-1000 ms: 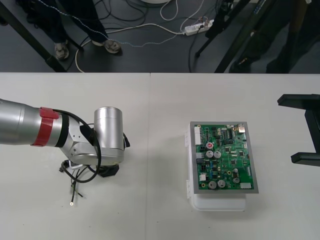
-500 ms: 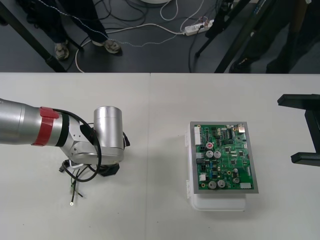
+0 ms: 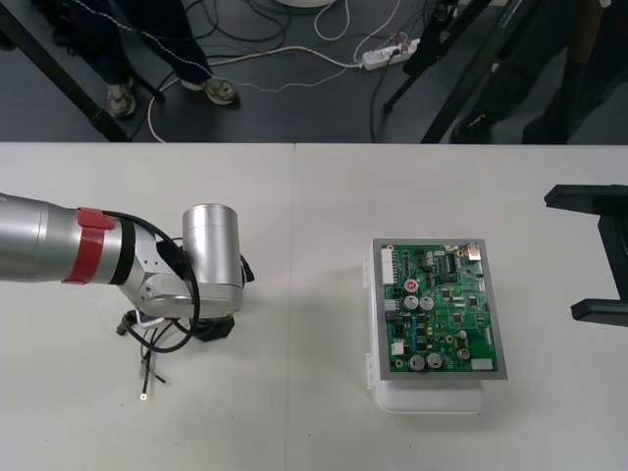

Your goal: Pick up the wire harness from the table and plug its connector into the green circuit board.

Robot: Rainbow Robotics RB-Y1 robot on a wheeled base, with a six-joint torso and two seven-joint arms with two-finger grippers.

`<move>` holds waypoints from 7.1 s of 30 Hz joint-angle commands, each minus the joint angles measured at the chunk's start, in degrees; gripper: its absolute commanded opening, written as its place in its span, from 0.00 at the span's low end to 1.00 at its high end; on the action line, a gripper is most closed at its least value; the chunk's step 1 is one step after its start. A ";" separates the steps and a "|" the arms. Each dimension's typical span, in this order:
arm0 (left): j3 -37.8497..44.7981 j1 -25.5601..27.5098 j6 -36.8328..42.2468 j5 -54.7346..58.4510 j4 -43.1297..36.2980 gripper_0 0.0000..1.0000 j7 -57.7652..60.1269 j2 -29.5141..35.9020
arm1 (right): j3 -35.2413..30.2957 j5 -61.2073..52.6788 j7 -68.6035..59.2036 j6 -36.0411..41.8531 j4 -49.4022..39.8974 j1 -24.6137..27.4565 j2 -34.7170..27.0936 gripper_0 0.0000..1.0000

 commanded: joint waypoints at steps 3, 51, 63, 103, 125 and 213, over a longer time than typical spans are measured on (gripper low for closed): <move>6.22 1.85 -0.04 -0.40 0.35 0.00 -5.61 1.61 | 0.68 -1.05 2.70 0.08 -0.08 -0.53 -1.27 1.00; 96.22 34.28 -25.97 38.36 -14.94 0.00 22.52 12.68 | 0.77 -1.05 1.03 0.08 -0.17 -0.53 -1.18 1.00; 112.48 46.06 -25.97 42.67 -14.59 0.00 40.89 -1.47 | 0.77 -1.05 1.03 0.08 -0.08 -0.45 -1.18 1.00; 114.24 68.12 -25.97 44.16 -38.50 0.00 111.11 -19.48 | 0.94 -1.05 -1.52 0.08 -0.17 -0.45 -7.60 1.00; 98.86 71.37 -25.97 43.20 -44.21 0.00 135.19 -22.56 | 7.71 -7.11 -2.40 0.08 -0.52 -7.30 -12.26 1.00; 82.51 70.41 -19.38 43.90 -44.21 0.00 149.35 -21.15 | 27.57 -18.10 5.69 0.08 -1.66 -12.40 -11.99 1.00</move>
